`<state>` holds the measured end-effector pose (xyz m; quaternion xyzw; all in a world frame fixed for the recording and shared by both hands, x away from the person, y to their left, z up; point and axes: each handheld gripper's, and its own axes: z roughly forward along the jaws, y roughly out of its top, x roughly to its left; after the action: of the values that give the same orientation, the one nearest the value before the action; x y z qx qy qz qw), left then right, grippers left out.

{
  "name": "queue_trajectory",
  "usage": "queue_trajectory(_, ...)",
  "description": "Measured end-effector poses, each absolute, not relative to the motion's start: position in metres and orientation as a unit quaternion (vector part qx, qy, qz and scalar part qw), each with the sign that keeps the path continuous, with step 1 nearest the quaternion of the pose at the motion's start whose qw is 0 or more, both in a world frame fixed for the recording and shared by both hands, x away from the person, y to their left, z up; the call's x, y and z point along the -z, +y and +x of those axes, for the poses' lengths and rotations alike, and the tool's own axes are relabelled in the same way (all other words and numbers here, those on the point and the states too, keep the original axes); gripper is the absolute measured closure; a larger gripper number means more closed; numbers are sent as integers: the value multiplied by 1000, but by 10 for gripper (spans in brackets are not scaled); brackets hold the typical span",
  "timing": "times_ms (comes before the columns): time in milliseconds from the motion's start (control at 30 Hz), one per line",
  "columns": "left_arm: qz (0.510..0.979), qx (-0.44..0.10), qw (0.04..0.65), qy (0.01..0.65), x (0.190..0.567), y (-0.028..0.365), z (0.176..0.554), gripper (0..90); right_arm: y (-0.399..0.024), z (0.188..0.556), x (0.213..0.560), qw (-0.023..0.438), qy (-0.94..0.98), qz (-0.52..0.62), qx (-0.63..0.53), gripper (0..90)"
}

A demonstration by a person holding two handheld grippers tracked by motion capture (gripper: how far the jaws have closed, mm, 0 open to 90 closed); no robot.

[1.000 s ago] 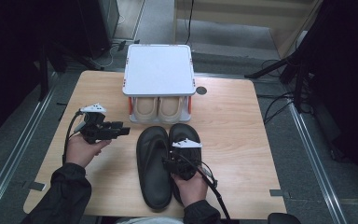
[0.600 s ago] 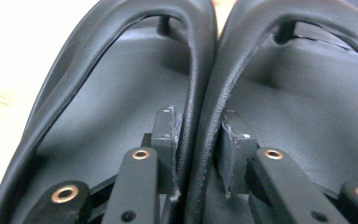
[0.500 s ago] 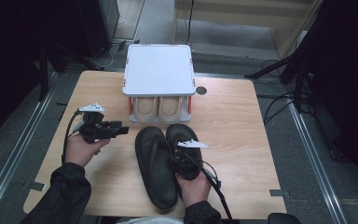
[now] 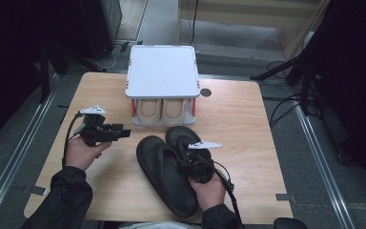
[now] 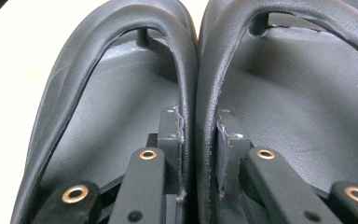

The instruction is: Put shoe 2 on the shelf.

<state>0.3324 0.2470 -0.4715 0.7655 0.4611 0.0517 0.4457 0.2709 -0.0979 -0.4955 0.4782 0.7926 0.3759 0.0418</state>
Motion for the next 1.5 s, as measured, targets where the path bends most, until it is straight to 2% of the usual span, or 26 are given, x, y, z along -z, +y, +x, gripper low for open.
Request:
queue_trajectory(100, 766, -51, 443, 462, 472, 249, 333, 478, -105, 274, 488, 12, 838, 405, -365, 760)
queue_trajectory(367, 764, -47, 436, 473, 474, 255, 334, 449, -110, 287, 487, -12, 894, 276, -354, 759)
queue_trajectory(867, 752, -47, 437, 492, 478, 270, 321, 437, -105, 331, 478, -66, 916, 181, -351, 758)
queue_trajectory(1500, 745, -44, 421, 516, 486, 291, 296, 415, -75, 360, 442, -85, 928, 94, -349, 757)
